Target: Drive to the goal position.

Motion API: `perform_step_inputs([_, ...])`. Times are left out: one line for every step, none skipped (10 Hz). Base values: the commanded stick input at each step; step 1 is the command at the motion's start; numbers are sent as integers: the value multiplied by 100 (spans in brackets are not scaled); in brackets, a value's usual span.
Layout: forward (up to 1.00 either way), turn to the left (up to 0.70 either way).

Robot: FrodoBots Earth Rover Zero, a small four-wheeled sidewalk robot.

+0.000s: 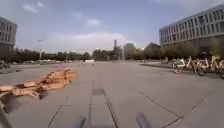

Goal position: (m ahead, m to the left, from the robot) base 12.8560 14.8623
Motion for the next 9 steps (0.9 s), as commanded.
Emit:
perform_step_inputs([100, 0])
perform_step_inputs([100, 0])
perform_step_inputs([100, 0])
perform_step_inputs([100, 0])
perform_step_inputs([100, 0])
perform_step_inputs([100, 0])
perform_step_inputs([100, 0])
perform_step_inputs([100, 0])
perform_step_inputs([100, 0])
